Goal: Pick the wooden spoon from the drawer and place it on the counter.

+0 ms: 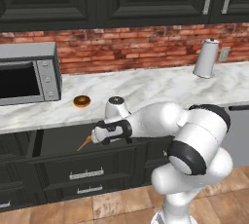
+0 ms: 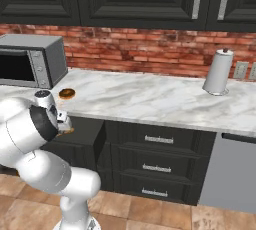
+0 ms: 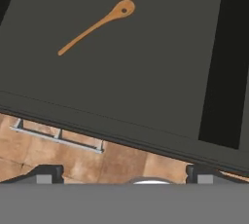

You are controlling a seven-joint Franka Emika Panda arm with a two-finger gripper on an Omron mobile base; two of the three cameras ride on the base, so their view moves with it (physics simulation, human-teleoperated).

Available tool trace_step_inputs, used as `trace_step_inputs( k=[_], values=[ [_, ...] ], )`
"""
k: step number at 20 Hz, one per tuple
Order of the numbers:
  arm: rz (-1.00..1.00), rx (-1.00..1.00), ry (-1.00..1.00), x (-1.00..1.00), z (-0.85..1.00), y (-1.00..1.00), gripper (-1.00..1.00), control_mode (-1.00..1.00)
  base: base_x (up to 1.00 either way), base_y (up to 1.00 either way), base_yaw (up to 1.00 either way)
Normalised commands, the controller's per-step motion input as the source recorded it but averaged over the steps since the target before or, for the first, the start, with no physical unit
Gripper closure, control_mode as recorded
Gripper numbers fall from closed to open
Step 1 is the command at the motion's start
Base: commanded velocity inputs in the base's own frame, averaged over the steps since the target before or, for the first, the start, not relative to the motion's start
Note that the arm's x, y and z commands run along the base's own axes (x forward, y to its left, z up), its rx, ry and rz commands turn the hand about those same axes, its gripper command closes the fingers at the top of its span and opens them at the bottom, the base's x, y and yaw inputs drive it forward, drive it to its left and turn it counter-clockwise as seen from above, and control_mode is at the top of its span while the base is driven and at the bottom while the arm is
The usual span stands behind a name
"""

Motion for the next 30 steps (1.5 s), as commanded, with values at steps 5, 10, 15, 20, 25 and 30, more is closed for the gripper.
trace_step_inputs(
  k=[5, 10, 15, 20, 25, 30],
  values=[
    [0.00, -0.09, 0.00, 0.34, -0.31, 0.01, -1.00, -1.00, 0.00, 0.00, 0.00],
    [0.00, -0.04, 0.00, 0.38, -0.26, 0.00, -1.00, -1.00, 0.00, 0.00, 0.00],
    [0.00, 0.00, 0.00, 0.22, -0.29, 0.00, -1.00, -1.00, 0.00, 0.00, 0.00],
    [0.00, 0.00, 0.00, 0.05, -0.46, 0.00, -1.00, -1.00, 0.00, 0.00, 0.00],
    [0.00, 0.00, 0.02, -0.28, -0.32, 0.00, -1.00, -1.00, 0.00, 0.00, 0.00],
    [0.00, 0.00, 0.00, -0.96, 0.00, 0.00, -1.00, -1.00, 0.00, 0.00, 0.00]
  ],
)
